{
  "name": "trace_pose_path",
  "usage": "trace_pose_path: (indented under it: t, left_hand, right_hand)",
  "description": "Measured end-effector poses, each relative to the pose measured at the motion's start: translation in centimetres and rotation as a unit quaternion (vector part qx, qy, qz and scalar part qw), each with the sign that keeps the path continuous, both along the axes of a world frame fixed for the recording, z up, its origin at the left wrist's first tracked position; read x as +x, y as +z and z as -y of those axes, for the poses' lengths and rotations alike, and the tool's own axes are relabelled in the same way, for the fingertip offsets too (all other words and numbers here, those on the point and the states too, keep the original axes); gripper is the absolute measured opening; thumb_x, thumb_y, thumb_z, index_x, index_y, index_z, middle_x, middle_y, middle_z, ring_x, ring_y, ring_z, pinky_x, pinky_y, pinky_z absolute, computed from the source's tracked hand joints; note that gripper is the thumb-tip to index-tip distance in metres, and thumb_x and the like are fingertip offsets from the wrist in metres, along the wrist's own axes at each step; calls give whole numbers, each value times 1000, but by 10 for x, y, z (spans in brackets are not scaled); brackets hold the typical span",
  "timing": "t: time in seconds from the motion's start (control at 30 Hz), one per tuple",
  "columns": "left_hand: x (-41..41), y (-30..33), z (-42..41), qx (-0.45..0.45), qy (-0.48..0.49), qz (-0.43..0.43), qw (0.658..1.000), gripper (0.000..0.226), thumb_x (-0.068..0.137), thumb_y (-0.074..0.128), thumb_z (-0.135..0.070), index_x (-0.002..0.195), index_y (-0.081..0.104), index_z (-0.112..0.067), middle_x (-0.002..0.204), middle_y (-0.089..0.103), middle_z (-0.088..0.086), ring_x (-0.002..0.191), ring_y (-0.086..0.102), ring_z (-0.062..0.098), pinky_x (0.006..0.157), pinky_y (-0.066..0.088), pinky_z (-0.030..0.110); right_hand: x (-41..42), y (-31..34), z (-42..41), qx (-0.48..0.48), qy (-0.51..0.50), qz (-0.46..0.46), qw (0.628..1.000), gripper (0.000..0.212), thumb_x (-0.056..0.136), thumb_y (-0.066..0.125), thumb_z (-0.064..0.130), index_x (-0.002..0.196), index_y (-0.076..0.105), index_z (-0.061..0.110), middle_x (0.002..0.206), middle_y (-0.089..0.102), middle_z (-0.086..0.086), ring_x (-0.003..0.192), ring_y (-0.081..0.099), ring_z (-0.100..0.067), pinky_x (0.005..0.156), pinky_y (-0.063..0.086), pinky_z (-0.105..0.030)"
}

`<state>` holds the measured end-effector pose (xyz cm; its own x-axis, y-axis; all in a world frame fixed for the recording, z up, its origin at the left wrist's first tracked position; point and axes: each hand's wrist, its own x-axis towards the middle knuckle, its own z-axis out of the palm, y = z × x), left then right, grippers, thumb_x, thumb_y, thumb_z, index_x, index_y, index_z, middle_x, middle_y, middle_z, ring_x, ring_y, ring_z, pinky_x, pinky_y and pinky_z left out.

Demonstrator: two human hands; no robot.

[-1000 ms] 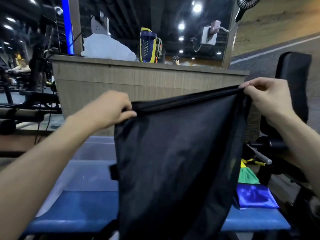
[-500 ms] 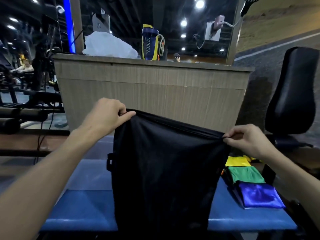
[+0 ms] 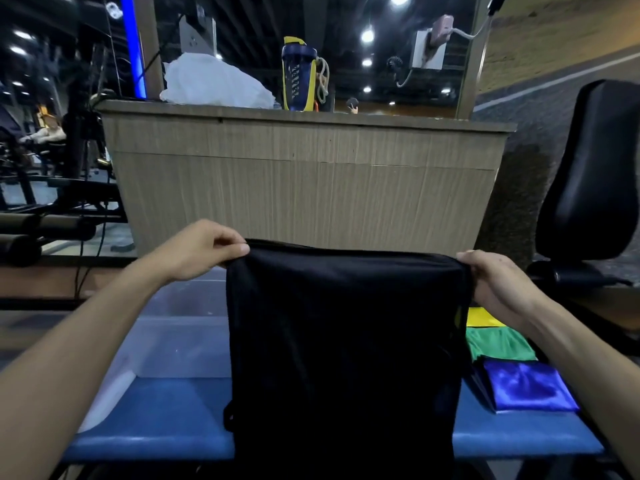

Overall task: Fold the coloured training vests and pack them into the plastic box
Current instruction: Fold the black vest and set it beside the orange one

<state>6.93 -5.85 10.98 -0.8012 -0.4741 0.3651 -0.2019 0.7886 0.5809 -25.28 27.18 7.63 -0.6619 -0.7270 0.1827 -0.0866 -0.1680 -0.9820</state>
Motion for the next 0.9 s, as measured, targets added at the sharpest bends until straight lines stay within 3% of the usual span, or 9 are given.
trace_pose_path:
  t: [0.1,0.2,0.27,0.37,0.5,0.63,0.73,0.8,0.9]
  left_hand:
    - [-6,-5,1,-112,76,-33,990,12,95,69,-28,89,77,-23,80,74,-15,75,67,-2,70,47,20]
    - [-11,-3,-1,-136,110,-101,979,12,95,70,-27,87,77,-21,77,72,-11,74,64,-3,63,41,9]
    - [-14,0,-1,-162,135,-117,970,13,95,70,-27,87,77,-20,73,68,-11,70,64,3,62,40,14]
    - [-17,4,3,-213,166,-124,955,18,95,70,-28,91,79,-13,76,69,-4,73,62,14,70,39,27]
    - [-19,7,8,-235,167,-133,948,19,95,69,-26,94,79,-10,90,75,4,77,59,15,74,38,28]
    - [-23,7,10,-201,171,-148,953,18,95,69,-28,95,78,-13,81,68,-6,75,60,12,73,39,25]
    - [-18,5,10,-148,152,-145,966,14,91,74,-32,86,78,-19,74,68,-15,68,62,-1,65,41,13]
    - [-12,2,10,-121,126,-132,976,14,86,79,-35,78,76,-24,71,69,-19,66,62,-12,60,39,1]
    - [-4,-9,15,-148,98,-101,979,20,78,83,-42,65,72,-30,56,66,-15,60,61,-6,55,39,5]
  right_hand:
    - [6,-2,5,-2,17,-77,997,24,88,69,17,65,68,13,70,62,-5,63,58,-13,55,49,-25]
    - [11,-4,7,31,43,-149,987,9,77,74,13,69,74,10,75,71,-8,68,66,-13,61,55,-23]
    - [11,-6,7,62,52,-196,977,6,73,80,14,75,78,10,81,74,-17,75,68,-18,70,55,-28]
    - [13,-9,9,101,78,-224,966,17,72,84,14,86,80,6,94,73,-28,83,67,-24,76,54,-29]
    - [17,-10,14,161,136,-284,935,17,77,81,5,93,79,8,96,77,-18,89,71,-22,82,57,-26]
    - [27,-3,20,232,174,-366,884,7,86,78,5,86,78,12,84,77,-4,78,70,-11,74,55,-24]
    - [27,2,25,234,123,-390,882,15,88,78,10,73,75,13,65,69,3,62,59,-6,61,46,-20]
    - [19,5,29,224,49,-403,886,18,87,78,13,69,74,14,61,68,2,59,57,-9,59,46,-28]
    - [4,13,31,203,-82,-468,856,19,82,80,16,65,72,21,62,71,3,57,58,-1,63,47,-22]
